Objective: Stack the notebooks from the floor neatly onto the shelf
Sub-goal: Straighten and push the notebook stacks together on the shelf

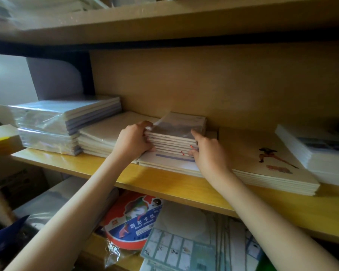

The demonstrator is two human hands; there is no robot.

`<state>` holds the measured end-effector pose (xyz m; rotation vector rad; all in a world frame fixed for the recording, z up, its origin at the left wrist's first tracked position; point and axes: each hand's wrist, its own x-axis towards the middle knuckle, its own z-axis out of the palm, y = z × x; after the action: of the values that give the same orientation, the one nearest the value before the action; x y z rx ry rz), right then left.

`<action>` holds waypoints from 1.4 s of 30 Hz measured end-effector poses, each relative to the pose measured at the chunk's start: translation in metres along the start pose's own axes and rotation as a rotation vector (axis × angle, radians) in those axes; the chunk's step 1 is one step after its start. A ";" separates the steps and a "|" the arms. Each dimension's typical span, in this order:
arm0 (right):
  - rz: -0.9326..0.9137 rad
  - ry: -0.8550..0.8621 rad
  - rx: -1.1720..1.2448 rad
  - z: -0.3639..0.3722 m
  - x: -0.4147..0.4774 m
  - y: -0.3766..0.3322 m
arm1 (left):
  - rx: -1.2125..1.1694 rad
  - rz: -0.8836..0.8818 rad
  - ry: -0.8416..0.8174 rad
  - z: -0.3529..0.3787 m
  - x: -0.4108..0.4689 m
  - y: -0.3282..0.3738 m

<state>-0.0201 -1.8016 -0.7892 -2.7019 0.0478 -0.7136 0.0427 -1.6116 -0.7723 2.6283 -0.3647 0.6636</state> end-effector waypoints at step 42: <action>-0.032 0.059 -0.045 -0.009 -0.014 -0.004 | -0.227 0.022 -0.104 -0.006 0.003 -0.013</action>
<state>-0.0363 -1.7985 -0.7871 -2.7294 0.0349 -0.8112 0.0476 -1.5976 -0.7696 2.4498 -0.4711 0.4632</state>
